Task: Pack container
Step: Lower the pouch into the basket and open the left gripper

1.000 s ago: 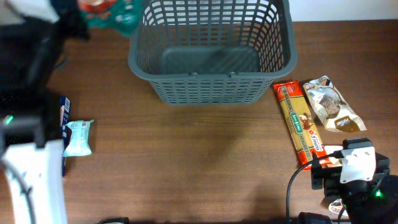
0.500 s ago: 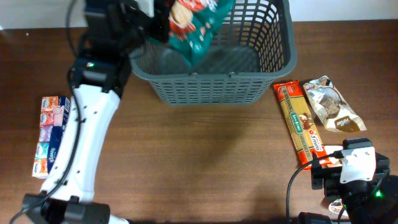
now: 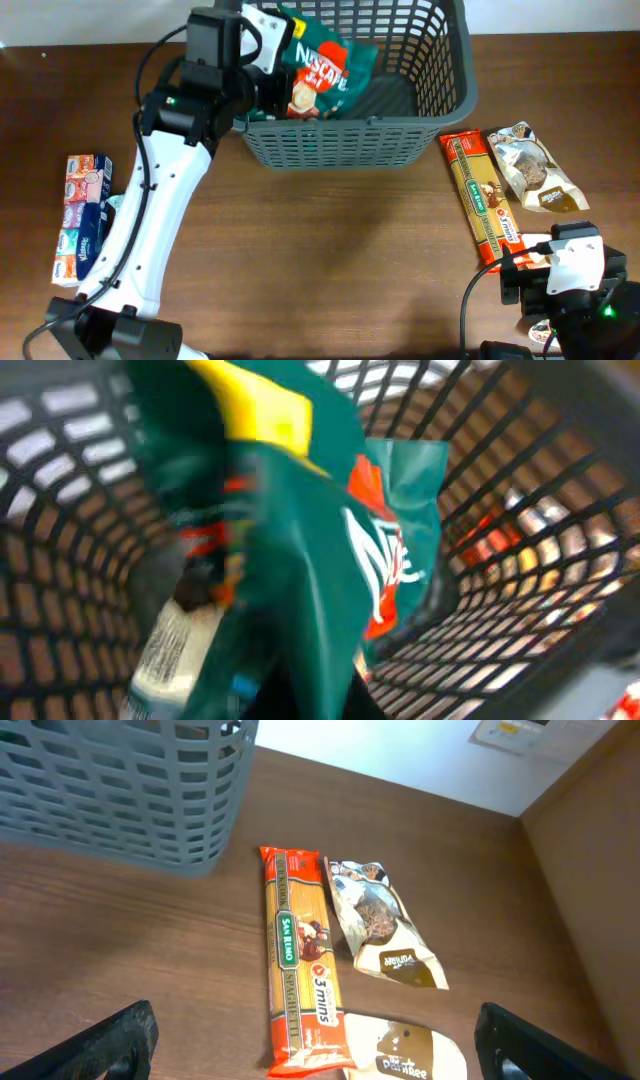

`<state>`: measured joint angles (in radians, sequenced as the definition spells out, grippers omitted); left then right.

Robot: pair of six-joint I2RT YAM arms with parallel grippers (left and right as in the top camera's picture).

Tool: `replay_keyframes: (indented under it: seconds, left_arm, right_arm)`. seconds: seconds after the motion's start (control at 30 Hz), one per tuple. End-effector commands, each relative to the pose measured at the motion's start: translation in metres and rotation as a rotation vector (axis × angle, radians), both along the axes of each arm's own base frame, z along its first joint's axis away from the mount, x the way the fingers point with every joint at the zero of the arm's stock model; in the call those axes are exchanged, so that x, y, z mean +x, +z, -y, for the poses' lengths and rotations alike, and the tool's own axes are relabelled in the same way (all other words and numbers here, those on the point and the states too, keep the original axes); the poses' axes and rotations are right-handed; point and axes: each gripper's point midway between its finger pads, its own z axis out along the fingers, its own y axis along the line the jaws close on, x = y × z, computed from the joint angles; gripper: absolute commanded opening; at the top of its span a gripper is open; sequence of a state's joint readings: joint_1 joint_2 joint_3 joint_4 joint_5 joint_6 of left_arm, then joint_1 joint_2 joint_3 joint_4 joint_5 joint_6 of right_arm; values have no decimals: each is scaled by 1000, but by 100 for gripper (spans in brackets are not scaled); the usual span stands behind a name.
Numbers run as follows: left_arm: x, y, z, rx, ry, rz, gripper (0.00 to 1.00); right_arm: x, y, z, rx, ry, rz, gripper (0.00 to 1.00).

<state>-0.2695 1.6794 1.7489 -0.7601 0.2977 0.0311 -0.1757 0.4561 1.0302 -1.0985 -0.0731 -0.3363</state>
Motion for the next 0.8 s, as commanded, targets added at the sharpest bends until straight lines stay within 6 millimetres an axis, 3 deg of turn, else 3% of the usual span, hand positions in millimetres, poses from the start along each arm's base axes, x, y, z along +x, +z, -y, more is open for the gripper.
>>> replay_keyframes:
  seconds: [0.0,0.1,0.2,0.27,0.37,0.47,0.6,0.77]
  left_arm:
    - [4,25,-24,98,83,94,2]
    - [6,25,-29,115,104,98,4]
    - [7,25,-29,122,106,105,52]
    - [9,26,-32,131,120,114,62]
    - [16,32,-41,159,172,147,72]
    - [27,40,-65,232,297,202,79]
    - [27,63,-115,321,485,246,81]
    - [-2,94,-185,263,714,219,84]
  right_arm:
    - [0,1,-3,16,12,8,99]
    - [0,1,-3,16,12,8,99]
    - [0,1,-3,16,12,8,99]
    - [0,1,-3,16,12,8,99]
    - [0,1,-3,16,12,8,99]
    - [0,1,-3,16,12,8,99]
    - [0,1,-3,16,12,8,99]
    - [0,1,-3,16,12,8,99]
